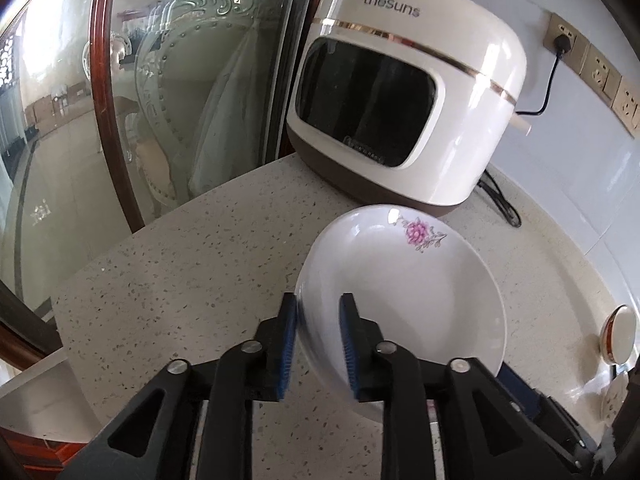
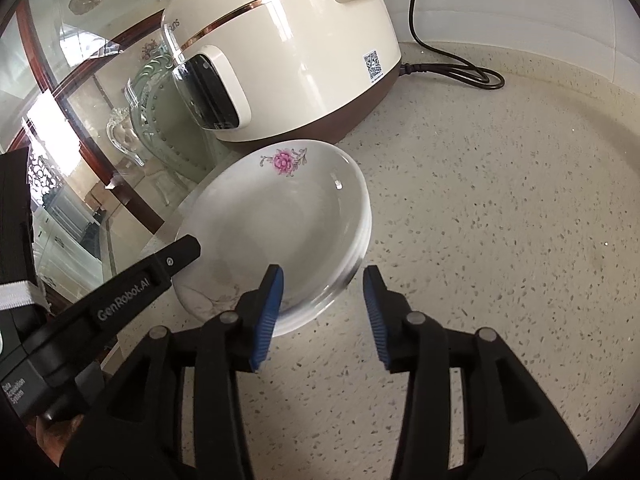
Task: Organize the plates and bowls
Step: 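Lower the plate onto the stacked plates and open both grippers, then move both grippers to the red-logo white bowl beside the stove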
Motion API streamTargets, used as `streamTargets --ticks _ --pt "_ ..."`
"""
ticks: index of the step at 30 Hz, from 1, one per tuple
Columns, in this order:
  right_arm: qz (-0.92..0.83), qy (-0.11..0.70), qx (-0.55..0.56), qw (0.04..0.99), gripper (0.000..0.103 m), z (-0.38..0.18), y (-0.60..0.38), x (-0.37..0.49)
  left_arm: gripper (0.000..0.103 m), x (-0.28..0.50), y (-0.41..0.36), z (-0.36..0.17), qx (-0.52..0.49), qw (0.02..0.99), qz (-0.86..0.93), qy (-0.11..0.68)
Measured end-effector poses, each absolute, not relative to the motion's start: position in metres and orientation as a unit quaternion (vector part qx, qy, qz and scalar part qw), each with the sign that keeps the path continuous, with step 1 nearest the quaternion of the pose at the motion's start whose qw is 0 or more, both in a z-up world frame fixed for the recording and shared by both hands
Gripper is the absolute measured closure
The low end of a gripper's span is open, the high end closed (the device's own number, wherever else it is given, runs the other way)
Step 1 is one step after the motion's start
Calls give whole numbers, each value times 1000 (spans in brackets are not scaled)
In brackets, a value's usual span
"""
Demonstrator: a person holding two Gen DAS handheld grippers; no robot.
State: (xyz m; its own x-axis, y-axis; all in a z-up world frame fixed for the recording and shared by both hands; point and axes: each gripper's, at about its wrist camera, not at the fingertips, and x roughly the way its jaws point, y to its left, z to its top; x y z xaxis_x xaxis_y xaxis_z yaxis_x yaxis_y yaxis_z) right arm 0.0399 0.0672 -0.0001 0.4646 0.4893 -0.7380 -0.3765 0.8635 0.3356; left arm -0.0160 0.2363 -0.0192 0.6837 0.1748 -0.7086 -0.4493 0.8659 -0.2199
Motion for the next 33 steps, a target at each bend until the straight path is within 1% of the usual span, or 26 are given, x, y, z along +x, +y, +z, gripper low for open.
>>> streamTargets --ticks 1,2,3,5,7,9,11,16,19,20,23,27,28,33 --pt "253 449 63 855 55 1 67 39 64 -17 236 -17 -191 899 176 354" --pt "253 447 62 856 53 3 67 38 53 -18 236 -14 -190 901 177 347" --pt "253 443 63 858 50 5 66 37 45 -19 235 -12 -188 904 178 340" --pt "253 437 65 861 45 9 63 36 41 -23 232 -5 -178 911 181 324" --pt "250 435 66 863 42 12 60 35 34 -25 228 1 -171 916 177 316" --pt "249 433 70 863 40 14 56 35 25 -27 223 6 -167 921 169 309" --pt "245 431 74 865 38 17 50 35 21 -27 214 10 -154 927 161 303" --pt "231 422 86 872 33 26 27 31 20 -26 195 21 -145 931 144 302" --pt "221 416 92 877 30 31 9 30 17 -29 174 33 -112 946 138 273" --pt "218 414 93 879 30 32 4 29 15 -32 166 36 -98 952 134 257" --pt "203 407 97 886 29 38 -16 27 1 -36 140 44 -58 970 95 217" --pt "181 394 104 895 27 42 -44 22 0 -43 114 49 -40 980 47 190" --pt "173 390 105 898 26 43 -53 20 0 -44 107 51 -23 983 43 179" --pt "141 376 118 908 25 47 -91 13 0 -37 79 58 -18 984 -14 178"
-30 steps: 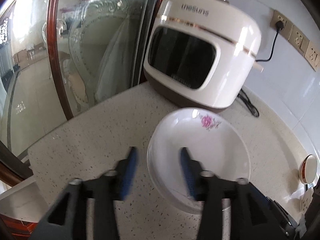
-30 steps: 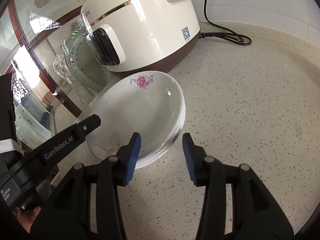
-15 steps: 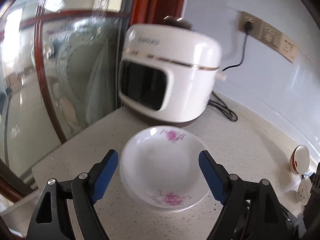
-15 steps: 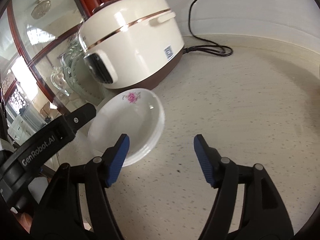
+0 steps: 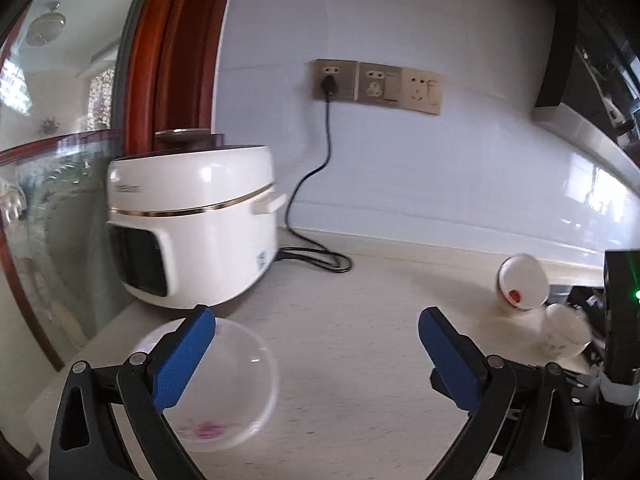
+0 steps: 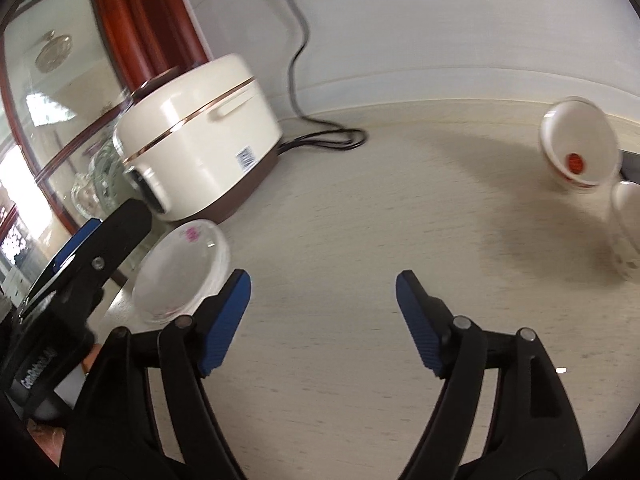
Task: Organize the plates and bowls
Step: 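Move both grippers to the red-logo white bowl beside the stove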
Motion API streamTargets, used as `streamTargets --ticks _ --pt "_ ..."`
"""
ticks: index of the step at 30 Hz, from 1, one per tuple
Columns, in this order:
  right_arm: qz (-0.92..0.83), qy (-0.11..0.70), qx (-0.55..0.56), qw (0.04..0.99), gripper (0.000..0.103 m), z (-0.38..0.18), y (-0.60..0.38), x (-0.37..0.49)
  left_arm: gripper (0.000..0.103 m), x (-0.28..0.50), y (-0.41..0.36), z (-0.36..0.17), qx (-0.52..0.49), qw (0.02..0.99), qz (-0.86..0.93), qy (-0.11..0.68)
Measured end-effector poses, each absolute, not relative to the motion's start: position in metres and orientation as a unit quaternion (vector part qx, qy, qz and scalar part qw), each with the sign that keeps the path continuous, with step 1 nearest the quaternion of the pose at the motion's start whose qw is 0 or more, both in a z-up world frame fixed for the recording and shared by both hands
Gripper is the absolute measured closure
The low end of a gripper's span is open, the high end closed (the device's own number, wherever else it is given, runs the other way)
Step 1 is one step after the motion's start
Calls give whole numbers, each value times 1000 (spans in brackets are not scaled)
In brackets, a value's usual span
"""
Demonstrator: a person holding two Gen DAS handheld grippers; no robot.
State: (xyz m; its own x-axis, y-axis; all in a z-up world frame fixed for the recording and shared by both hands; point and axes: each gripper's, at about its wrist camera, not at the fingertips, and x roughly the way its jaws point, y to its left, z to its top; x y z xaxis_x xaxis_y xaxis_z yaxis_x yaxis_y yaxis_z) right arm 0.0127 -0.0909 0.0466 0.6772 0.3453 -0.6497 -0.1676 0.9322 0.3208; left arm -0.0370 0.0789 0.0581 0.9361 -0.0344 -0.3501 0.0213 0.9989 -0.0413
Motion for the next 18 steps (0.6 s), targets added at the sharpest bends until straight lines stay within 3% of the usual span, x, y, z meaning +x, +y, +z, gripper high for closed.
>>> streamTargets --ticks 18 --pt "56 355 186 914 22 56 -209 12 0 10 -19 58 -45 963 -116 240"
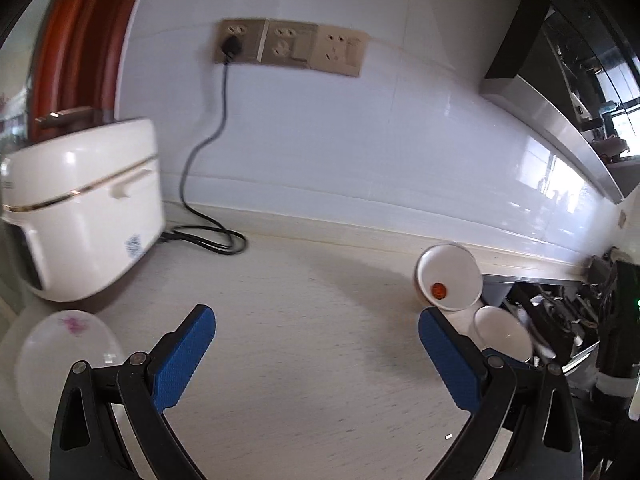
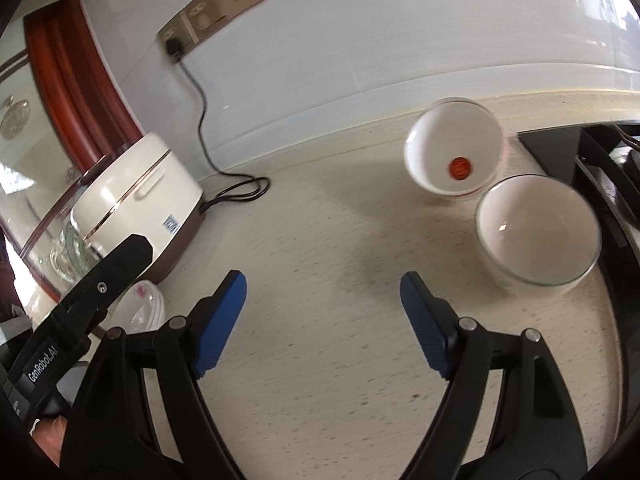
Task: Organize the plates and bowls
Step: 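Move both grippers to the red-logo white bowl beside the stove, then close both grippers on the rim of the red-logo white bowl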
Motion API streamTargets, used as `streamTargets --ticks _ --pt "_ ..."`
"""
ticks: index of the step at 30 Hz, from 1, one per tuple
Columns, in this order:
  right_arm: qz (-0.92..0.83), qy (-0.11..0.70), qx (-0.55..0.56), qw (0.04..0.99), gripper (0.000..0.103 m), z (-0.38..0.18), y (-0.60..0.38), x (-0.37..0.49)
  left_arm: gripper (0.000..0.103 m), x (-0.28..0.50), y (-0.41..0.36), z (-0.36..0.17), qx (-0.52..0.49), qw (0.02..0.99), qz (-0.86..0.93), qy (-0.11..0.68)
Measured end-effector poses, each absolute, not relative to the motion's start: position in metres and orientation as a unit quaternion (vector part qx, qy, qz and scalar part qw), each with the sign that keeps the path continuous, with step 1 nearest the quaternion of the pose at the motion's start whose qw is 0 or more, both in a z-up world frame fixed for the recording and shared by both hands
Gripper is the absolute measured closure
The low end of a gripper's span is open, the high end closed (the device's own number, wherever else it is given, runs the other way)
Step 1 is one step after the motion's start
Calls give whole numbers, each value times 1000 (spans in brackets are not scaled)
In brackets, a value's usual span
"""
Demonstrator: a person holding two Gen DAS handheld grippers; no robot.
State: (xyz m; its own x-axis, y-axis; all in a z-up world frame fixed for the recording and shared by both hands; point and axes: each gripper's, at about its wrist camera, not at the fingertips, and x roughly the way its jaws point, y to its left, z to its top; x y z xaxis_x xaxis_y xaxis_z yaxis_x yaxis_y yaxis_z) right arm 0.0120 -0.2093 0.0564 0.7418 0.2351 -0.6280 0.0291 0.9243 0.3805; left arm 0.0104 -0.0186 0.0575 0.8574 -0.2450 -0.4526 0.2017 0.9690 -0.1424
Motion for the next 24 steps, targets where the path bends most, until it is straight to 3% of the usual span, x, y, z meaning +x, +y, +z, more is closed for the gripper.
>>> streamTargets --ticks 13,24 --pt "12 371 222 902 22 66 -292 37 3 87 -76 56 -97 920 -208 319" --pt "13 441 252 861 24 78 -350 95 31 165 -118 29 -151 850 -276 423"
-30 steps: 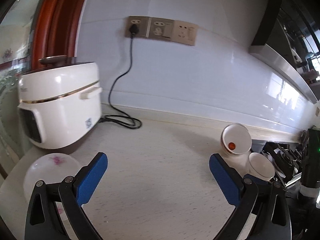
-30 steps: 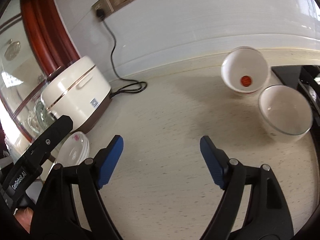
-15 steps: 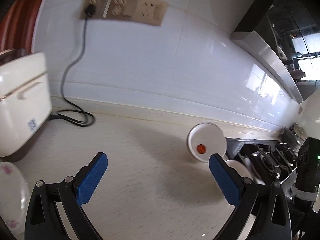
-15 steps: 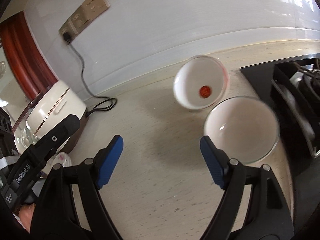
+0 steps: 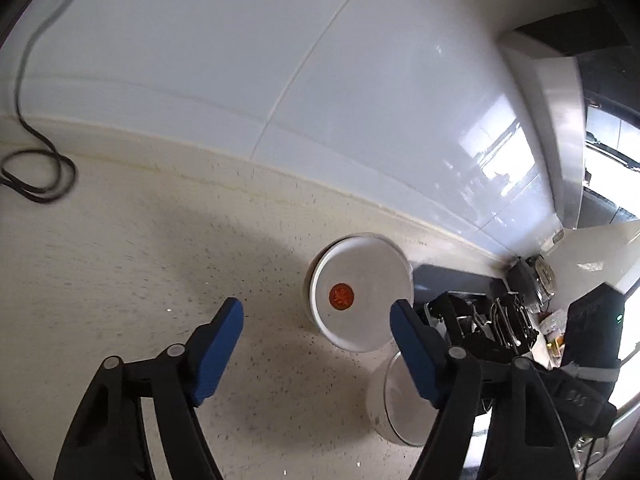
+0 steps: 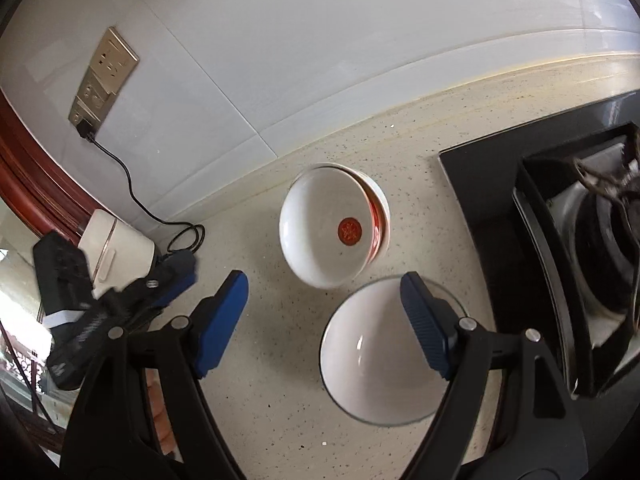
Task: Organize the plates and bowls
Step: 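Close both grippers on the rim of the red-logo white bowl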
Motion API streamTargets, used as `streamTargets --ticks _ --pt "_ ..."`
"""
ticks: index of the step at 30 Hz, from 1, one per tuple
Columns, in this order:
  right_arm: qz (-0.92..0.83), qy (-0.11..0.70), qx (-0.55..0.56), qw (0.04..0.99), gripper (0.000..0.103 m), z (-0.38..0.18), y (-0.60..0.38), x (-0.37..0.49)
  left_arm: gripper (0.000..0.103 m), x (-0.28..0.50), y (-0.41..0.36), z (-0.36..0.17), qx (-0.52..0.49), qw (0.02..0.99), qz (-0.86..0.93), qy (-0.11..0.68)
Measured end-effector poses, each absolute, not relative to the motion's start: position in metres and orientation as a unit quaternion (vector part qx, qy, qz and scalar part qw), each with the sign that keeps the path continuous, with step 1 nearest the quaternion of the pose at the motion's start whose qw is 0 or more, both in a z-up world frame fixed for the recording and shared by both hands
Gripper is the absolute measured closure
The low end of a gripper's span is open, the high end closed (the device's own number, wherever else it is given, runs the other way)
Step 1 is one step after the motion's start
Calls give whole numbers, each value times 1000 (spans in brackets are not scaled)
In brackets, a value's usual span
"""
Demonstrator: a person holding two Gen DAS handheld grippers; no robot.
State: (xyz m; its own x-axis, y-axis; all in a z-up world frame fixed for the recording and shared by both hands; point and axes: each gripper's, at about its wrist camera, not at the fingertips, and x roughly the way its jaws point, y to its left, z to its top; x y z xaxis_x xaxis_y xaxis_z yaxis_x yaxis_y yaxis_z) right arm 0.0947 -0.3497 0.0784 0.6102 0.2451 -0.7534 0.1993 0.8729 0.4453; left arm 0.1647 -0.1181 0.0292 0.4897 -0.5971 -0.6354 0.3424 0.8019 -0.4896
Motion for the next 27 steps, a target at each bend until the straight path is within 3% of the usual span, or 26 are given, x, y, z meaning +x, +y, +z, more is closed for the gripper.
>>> streamTargets --ticks 9,15,27 --pt "5 501 253 828 41 62 -347 126 52 210 -128 -11 -205 805 -294 473" --pt "-6 512 238 825 46 59 -343 134 62 218 -132 -21 -220 787 -310 485" --pt "-5 528 239 815 54 46 -344 143 68 216 -151 -32 -194 781 -318 502"
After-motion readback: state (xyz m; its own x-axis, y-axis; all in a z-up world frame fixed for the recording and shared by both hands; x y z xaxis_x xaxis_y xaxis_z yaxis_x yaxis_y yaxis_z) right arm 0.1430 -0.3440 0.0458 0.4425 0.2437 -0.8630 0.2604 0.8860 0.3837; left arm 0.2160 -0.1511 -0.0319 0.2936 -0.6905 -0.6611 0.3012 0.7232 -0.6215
